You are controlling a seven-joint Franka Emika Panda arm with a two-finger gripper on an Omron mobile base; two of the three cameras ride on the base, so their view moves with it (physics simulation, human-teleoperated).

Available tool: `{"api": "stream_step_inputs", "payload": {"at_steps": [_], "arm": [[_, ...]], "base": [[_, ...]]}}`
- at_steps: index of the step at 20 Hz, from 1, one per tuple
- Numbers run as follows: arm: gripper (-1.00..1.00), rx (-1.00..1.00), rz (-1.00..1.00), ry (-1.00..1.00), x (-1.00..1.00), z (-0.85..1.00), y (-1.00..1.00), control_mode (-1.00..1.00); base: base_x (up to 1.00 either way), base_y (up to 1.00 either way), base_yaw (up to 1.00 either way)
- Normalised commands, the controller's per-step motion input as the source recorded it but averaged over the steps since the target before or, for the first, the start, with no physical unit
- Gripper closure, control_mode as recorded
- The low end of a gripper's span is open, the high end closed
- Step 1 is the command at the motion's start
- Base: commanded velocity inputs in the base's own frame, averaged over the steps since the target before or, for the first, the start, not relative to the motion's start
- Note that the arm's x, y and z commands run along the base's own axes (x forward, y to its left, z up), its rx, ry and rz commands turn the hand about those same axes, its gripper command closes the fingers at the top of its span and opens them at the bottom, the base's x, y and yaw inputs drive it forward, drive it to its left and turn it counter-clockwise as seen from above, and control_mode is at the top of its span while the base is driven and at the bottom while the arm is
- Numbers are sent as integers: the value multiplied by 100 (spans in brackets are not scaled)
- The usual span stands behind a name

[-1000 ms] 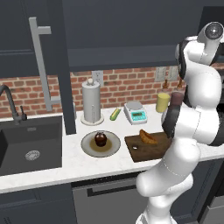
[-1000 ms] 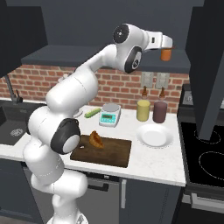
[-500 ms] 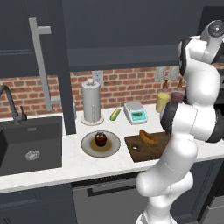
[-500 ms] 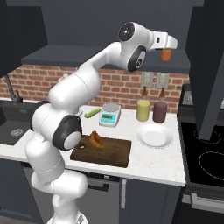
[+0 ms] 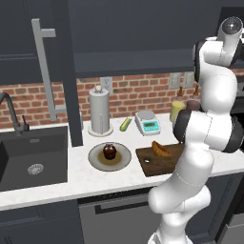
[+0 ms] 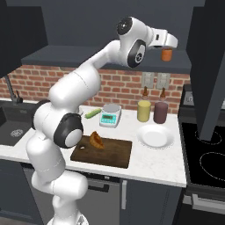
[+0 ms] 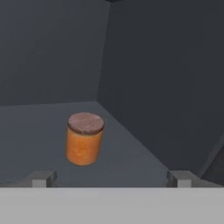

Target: From the different types of pastries on the counter, select a croissant and place it on the cutting board. Then retrieve a jar of jam from the cabinet and place it alongside the croissant on the cutting board.

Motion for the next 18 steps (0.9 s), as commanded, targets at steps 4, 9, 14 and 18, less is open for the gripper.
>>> {"api": "stream_step_inputs", "payload": {"at_steps": [4,9,14,18], "arm": [[-100,0,0,-2,2,-9,0,-100],[-100,0,0,-4,0,-21,0,-100],[-100,0,0,0,3,-12,0,-100],[-100,0,0,0,19,-2,0,-100]], "base": [[0,0,0],[0,0,0],[0,0,0],[0,0,0]]}}
